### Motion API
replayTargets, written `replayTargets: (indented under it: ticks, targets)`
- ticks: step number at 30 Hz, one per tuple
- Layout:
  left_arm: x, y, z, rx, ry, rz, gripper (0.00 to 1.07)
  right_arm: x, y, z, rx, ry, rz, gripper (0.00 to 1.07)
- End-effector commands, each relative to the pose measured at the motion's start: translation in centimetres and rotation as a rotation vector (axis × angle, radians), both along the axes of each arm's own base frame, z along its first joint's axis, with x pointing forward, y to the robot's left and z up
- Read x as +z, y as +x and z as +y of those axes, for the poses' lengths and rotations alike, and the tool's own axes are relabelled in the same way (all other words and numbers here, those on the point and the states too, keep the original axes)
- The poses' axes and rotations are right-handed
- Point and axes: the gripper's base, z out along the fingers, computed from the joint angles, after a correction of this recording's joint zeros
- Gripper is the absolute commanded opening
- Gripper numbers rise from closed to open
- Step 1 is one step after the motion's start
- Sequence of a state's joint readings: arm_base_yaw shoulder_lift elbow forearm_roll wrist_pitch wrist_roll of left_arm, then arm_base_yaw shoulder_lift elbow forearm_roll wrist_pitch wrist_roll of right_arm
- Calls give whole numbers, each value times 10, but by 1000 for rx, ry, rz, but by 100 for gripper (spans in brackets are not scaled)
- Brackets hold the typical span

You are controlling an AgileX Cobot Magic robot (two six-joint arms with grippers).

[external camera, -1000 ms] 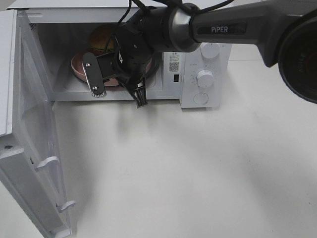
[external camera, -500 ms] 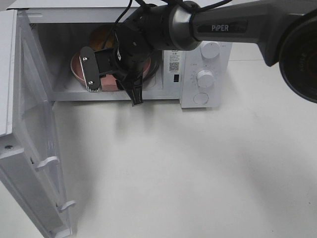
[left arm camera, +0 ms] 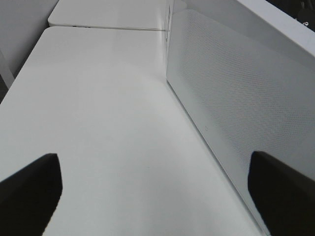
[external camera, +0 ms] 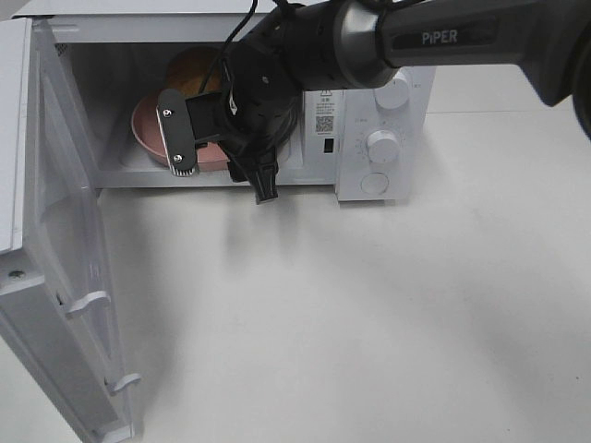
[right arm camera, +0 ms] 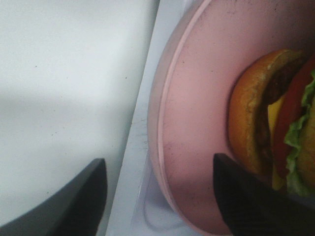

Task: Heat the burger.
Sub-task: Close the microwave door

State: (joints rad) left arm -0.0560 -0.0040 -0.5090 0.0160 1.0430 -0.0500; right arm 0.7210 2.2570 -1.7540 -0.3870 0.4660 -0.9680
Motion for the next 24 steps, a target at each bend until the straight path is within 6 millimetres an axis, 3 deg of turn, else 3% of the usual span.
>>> replayTargets:
  ticks: [1, 13, 24]
  targets:
    - [0, -3, 0, 0, -2, -24, 98, 15, -7, -4, 0, 68, -31, 76]
    - [0, -3, 0, 0, -1, -24, 98, 26, -30, -20, 23, 84, -32, 76]
    - [0, -3, 0, 0, -1, -24, 98, 42, -66, -48, 42, 112, -36, 76]
